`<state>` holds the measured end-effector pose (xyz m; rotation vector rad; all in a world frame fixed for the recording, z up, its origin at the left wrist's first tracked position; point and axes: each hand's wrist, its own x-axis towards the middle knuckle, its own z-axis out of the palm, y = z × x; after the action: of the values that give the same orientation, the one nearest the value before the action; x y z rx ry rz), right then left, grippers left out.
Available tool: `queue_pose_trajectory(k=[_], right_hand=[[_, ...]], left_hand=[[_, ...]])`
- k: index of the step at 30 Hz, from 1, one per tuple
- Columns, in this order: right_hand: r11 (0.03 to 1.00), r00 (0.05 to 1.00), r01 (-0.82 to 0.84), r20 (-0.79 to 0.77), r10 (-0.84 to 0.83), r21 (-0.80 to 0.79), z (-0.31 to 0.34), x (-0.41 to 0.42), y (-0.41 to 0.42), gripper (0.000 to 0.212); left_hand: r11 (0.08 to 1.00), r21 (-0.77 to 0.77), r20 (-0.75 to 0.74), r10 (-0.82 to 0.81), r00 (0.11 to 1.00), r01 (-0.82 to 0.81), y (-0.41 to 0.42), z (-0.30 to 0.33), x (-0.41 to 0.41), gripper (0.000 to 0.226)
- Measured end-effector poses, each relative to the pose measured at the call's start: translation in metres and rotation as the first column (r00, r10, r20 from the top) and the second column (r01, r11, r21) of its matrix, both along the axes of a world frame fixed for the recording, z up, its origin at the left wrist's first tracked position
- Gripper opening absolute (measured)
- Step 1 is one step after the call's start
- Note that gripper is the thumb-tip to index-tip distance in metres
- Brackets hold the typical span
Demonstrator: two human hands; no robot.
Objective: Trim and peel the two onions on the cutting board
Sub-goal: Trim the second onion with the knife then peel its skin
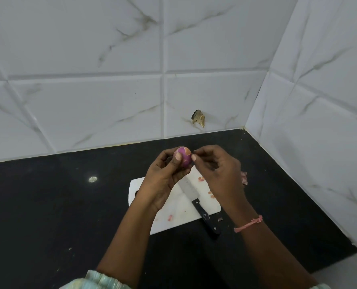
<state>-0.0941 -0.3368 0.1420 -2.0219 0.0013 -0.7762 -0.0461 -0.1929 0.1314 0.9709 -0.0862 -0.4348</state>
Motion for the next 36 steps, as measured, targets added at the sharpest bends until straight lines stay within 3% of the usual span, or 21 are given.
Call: queue_pose_trajectory(k=[3, 12, 19, 27, 32, 36], right_hand=[[0.994, 0.994, -0.107, 0.033, 0.107, 0.011, 0.0076, -0.0023, 0.0083, 0.019], [0.996, 0.992, -0.079, 0.093, 0.081, -0.031, 0.0061, 0.0007, 0.0064, 0.009], [0.997, 0.99, -0.032, 0.132, 0.04, -0.065, 0.005, -0.0003, 0.0078, 0.014], [0.995, 0.999, 0.033, 0.038, -0.036, 0.093, 0.0053, 0.0007, 0.0088, 0.005], [0.97, 0.996, 0.08, -0.053, -0.07, 0.228, 0.0069, 0.0025, 0.0076, 0.016], [0.994, 0.999, 0.051, -0.005, -0.051, 0.1, 0.0016, -0.0001, 0.0113, 0.008]], left_hand=[[1.0, 0.008, 0.035, 0.004, 0.999, -0.004, 0.0007, -0.0004, 0.0004, 0.057], [0.992, 0.103, 0.143, 0.055, 0.988, -0.07, 0.0003, 0.0005, -0.0004, 0.064], [0.99, 0.114, 0.153, 0.061, 0.986, -0.078, -0.0006, 0.0018, -0.0009, 0.07], [0.995, 0.101, 0.133, -0.003, 0.991, -0.011, 0.0019, 0.0029, -0.0011, 0.059], [0.997, 0.06, 0.082, -0.062, 0.995, 0.057, 0.0025, 0.0028, 0.0016, 0.04], [0.996, 0.07, 0.019, -0.051, 0.999, 0.049, -0.0031, 0.0034, 0.0008, 0.031]])
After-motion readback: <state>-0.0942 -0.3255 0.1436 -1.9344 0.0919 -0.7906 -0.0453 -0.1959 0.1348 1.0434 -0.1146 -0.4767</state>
